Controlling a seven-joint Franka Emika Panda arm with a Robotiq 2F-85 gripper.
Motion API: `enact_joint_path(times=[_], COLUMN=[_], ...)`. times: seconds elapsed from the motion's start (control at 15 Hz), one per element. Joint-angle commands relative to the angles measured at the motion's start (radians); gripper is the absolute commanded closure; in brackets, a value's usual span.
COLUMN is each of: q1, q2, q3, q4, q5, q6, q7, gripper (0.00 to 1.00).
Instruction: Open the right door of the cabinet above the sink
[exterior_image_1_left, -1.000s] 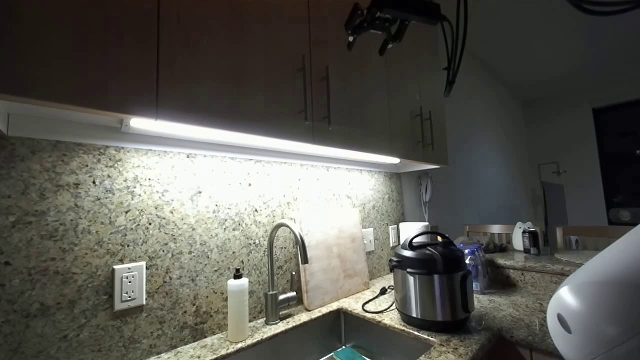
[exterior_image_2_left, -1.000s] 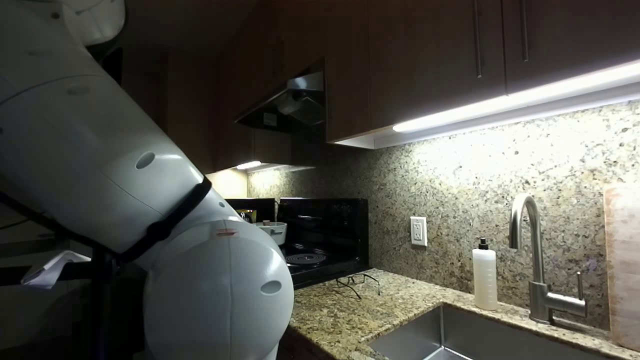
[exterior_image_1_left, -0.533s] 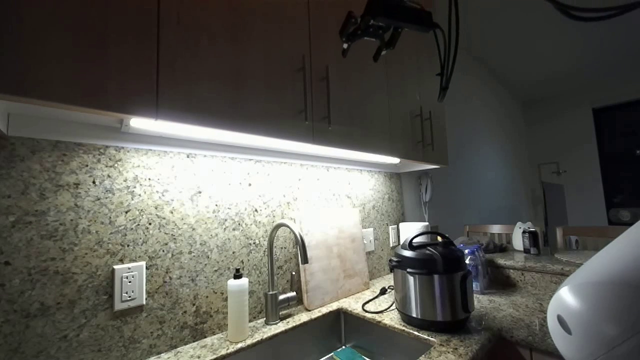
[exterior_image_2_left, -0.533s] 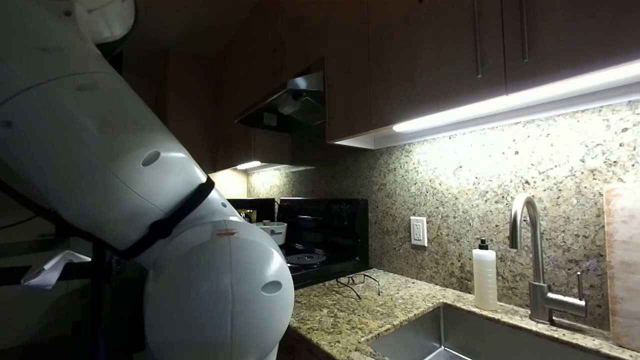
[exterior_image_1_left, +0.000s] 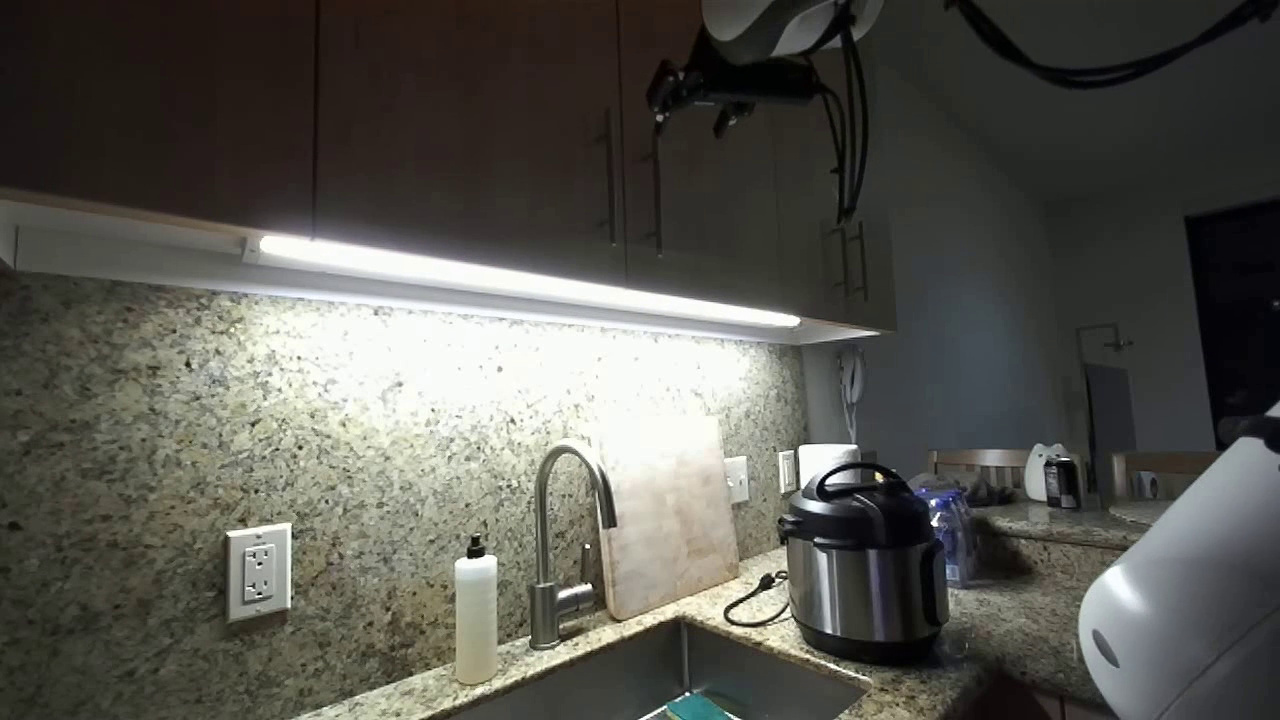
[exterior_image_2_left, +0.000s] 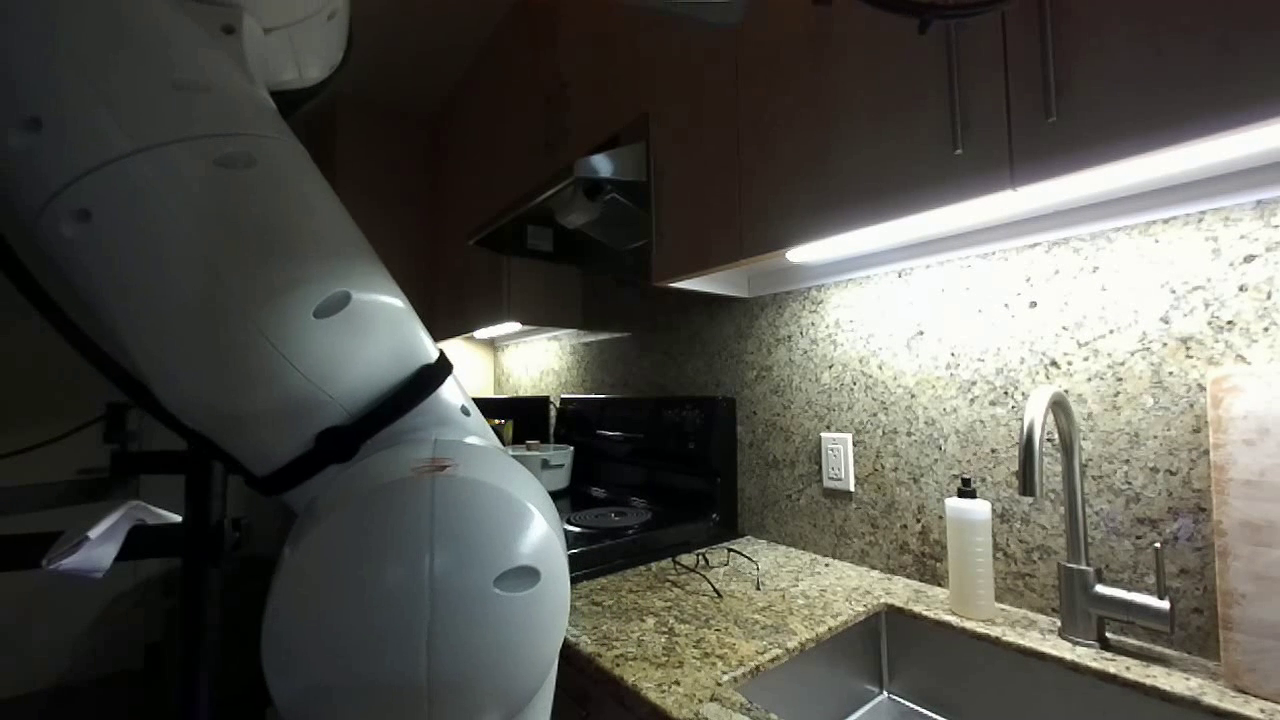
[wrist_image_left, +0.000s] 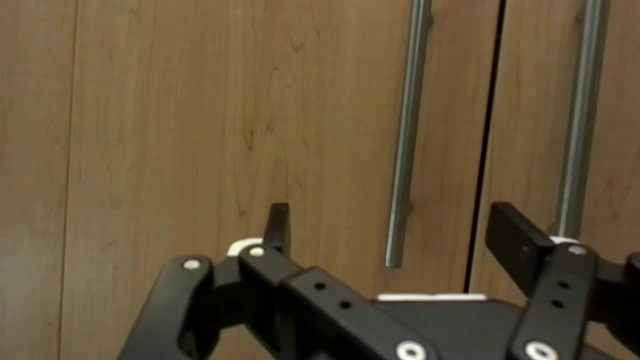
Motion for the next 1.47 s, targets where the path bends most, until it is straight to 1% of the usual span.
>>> enact_joint_path(times=[0.0, 0.2, 0.27, 0.4, 0.47, 0.73, 1.07, 1.4], q1=[-0.047, -0.062, -0.057, -0.044, -0.026, -0.025, -0.050, -0.055], q2=[0.012, 0.023, 0.035, 0.035, 0.038, 0.042, 0.083, 0.137], q3=[0.024, 0.031, 0.031, 0.030, 0.015, 0.020, 0.040, 0.044], q4=[-0.030, -0.048, -0.046, -0.049, -0.031, -0.031, -0.002, 0.050], q5=[-0.069, -0.107, -0.112, -0.106, -0.087, -0.087, -0.127, -0.170], q6=[0.038, 0.037, 0.033, 0.047, 0.005, 0.008, 0.016, 0.016], q7=[0.030, 0.036, 0.031, 0.042, 0.006, 0.008, 0.025, 0.039], gripper=[0.00, 0.00, 0.00, 0.00, 0.00, 0.00, 0.00, 0.00])
